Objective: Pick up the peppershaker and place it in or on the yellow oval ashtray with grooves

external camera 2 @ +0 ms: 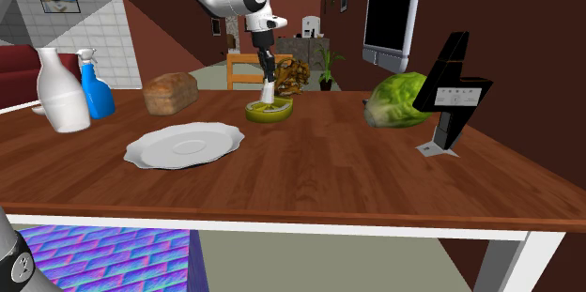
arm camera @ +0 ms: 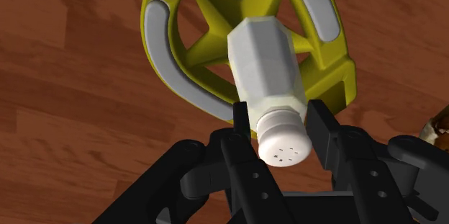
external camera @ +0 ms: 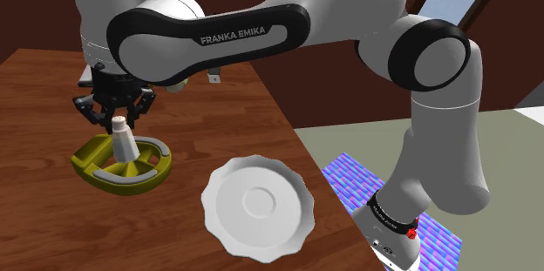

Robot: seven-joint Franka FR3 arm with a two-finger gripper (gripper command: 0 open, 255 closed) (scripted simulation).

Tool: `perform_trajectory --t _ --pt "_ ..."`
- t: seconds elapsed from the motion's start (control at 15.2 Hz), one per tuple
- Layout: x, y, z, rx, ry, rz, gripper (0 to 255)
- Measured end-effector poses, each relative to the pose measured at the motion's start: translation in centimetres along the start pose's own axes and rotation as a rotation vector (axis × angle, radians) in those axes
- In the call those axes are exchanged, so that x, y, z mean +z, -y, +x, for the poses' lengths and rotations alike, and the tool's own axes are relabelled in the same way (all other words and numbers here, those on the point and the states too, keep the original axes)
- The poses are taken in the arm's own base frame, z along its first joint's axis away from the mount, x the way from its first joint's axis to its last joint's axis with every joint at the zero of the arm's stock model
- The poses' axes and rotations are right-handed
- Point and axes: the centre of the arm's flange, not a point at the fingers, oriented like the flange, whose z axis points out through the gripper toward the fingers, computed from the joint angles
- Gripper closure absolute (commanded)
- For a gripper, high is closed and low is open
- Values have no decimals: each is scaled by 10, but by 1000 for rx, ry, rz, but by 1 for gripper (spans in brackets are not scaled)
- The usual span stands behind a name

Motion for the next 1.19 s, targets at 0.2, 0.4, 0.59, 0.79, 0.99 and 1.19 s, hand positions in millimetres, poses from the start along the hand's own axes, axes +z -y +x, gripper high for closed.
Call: perform_trajectory --t 0.2,0.4,0.59,0.79,0.99,1.19 --pt "0 0 0 0 0 0 0" --pt "0 0 0 0 0 0 0" --pt "-15 2 -1 0 0 0 0" --pt "-44 2 0 0 -1 1 0" --pt "-50 0 0 0 -1 0 0" --pt "-50 0 0 0 0 0 0"
